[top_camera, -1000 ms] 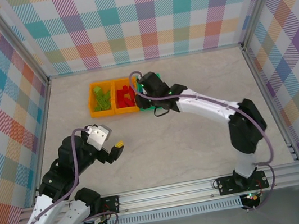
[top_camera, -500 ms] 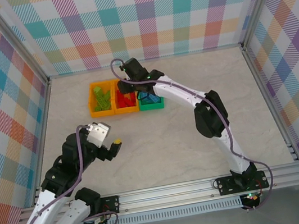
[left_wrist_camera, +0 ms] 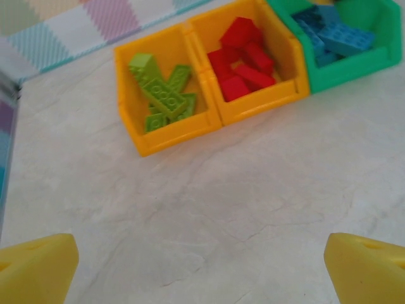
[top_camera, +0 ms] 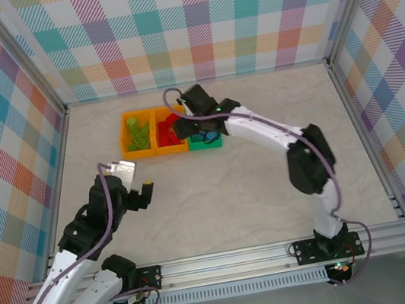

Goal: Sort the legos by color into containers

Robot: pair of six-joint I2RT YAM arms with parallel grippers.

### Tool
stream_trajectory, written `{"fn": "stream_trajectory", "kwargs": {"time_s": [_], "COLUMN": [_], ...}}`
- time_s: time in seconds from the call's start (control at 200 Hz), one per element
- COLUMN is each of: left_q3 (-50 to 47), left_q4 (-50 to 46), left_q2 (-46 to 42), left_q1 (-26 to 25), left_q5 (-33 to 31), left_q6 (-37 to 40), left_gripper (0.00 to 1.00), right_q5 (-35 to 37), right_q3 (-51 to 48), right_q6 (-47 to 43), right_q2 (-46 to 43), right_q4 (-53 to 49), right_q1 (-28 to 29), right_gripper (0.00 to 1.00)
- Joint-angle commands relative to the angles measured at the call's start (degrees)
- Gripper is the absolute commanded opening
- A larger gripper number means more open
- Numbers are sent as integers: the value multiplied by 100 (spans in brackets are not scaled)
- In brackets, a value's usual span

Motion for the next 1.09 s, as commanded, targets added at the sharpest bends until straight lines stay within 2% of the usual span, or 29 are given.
{"fn": "stream_trajectory", "kwargs": {"time_s": [0.0,0.085,0.245,0.425,0.49,0.6,0.705,0.74,0.795,0.895,0.93,0.985,1.03,1.07,1.09], "left_q3": [-83,-699,-1510,-2108,-2291,-2469,-2468,-2453,-2417,-2283,-2135,-2027,-2052,-2121,-2137], "left_q4": [329,1131,2492,3801,4282,5074,5707,5958,6377,7192,7191,7475,7895,8388,8598], "left_q2": [-189,-259,-174,250,485,1064,1728,1973,2403,3354,3640,4204,4621,5018,5276], "left_q1": [25,27,179,800,1118,1653,2034,2122,2235,2463,2503,2576,2693,2791,2838], "left_q5": [-596,-897,-1645,-1301,-972,-282,330,480,651,1003,1147,1239,1466,1652,1778], "left_q6": [-1667,-1921,-1582,-901,-801,-841,-933,-950,-938,-1003,-857,-755,-734,-770,-801], "left_gripper": [100,100,100,100,100,100,100,100,100,100,100,100,100,100,100], "right_q5": [393,995,2031,2969,2927,2136,1900,1901,1504,1011,865,549,-197,-286,-247], "right_q3": [-1284,-2595,-4901,-6929,-7541,-8301,-8258,-8035,-7769,-7596,-7526,-7421,-7412,-7708,-7757], "right_q6": [-335,-548,-890,-701,-723,-735,-701,-631,-768,-1112,-1304,-1412,-999,-1019,-1087], "right_q2": [-1550,-2699,-4776,-6298,-6475,-6144,-5200,-4885,-4436,-3573,-3247,-2410,-2508,-2336,-2331], "right_q4": [1025,1552,2484,3231,3728,4813,5207,5052,5116,6278,6786,7589,7174,8009,8104], "right_q1": [-7,-42,-405,-1442,-1864,-2644,-3232,-3345,-3468,-3490,-3490,-3606,-4109,-4161,-4112], "right_gripper": [87,100,100,100,100,100,100,100,100,100,100,99,100,100,100]}}
